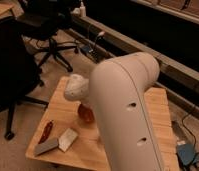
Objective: Drag the ceramic bowl in a circle
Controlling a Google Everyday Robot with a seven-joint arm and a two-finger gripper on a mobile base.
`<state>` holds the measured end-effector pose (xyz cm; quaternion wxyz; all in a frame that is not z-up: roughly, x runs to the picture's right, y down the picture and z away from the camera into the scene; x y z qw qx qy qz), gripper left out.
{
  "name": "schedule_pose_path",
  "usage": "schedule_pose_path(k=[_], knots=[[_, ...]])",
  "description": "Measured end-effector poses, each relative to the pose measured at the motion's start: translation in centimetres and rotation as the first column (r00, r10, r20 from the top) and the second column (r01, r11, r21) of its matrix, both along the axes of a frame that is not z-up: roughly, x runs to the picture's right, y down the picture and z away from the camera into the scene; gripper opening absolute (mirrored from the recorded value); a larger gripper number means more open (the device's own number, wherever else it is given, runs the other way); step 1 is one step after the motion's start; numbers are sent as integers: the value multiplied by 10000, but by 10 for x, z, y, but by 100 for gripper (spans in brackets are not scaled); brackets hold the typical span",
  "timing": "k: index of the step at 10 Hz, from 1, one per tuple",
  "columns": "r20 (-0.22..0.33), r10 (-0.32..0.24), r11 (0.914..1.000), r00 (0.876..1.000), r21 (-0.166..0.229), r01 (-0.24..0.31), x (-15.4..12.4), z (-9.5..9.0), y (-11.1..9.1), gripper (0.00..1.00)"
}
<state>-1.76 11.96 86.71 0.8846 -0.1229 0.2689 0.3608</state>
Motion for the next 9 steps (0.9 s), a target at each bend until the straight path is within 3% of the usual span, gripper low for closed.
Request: schedule_pose_path(k=[2, 4, 7, 9], knots=[[703, -277, 9995, 9971, -146, 288, -36, -8, 17, 0], [1565, -354, 9992, 9870, -114, 377, -87, -7, 19, 0], [2299, -423, 9990, 9723, 239, 378, -142, 6, 2, 0], [2484, -341, 9979, 9681, 625, 191, -170, 22, -24, 0]])
